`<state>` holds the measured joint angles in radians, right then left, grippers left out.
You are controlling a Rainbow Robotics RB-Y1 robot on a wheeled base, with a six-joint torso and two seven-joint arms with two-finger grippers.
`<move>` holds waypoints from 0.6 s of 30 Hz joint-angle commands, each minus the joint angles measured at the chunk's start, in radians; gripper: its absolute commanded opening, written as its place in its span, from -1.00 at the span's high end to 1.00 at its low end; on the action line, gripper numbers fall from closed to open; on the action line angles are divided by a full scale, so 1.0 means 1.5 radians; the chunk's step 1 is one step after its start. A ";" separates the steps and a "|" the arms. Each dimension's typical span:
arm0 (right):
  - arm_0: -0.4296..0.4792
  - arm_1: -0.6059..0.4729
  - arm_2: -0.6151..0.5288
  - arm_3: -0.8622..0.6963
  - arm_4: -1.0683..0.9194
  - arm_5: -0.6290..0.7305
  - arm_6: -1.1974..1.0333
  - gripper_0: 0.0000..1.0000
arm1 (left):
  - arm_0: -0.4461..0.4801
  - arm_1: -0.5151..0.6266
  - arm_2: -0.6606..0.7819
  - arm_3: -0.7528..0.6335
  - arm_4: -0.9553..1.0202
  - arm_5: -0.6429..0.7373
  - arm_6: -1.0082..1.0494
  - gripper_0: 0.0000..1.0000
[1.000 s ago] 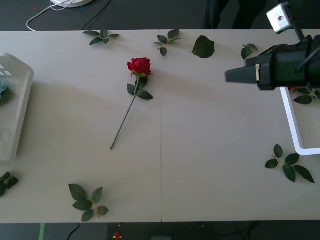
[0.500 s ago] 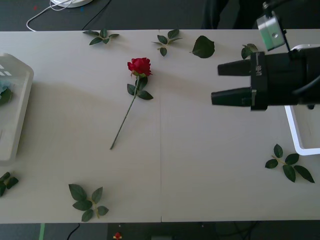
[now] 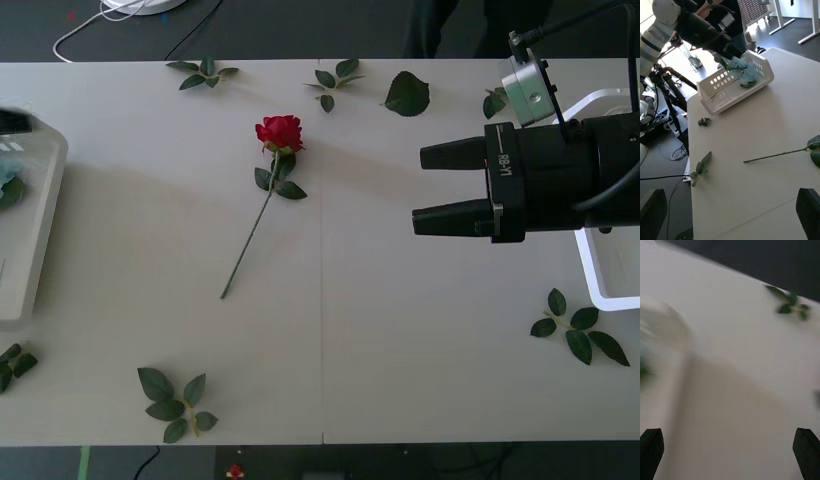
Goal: Place the red flowers into the right box and the blue flowers into the left box. If a person shows an open palm, hand one flower to the person first, then continue sorting.
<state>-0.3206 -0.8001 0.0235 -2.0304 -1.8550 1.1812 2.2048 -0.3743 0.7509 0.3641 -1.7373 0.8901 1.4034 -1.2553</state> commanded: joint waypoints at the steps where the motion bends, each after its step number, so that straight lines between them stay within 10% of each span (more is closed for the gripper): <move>1: 0.008 0.005 0.004 -0.022 -0.006 -0.007 0.019 -1.00 | -0.087 0.018 -0.112 -0.028 0.031 0.004 0.040 -1.00; 18: 0.008 0.005 0.004 -0.022 -0.006 -0.007 0.019 -1.00 | -0.348 -0.017 -0.663 0.017 -0.175 -0.057 0.300 -1.00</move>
<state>-0.3188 -0.8001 0.0250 -2.0307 -1.8550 1.1812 2.2048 -0.8080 0.7437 -0.5642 -1.7370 0.6491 1.3614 -0.8305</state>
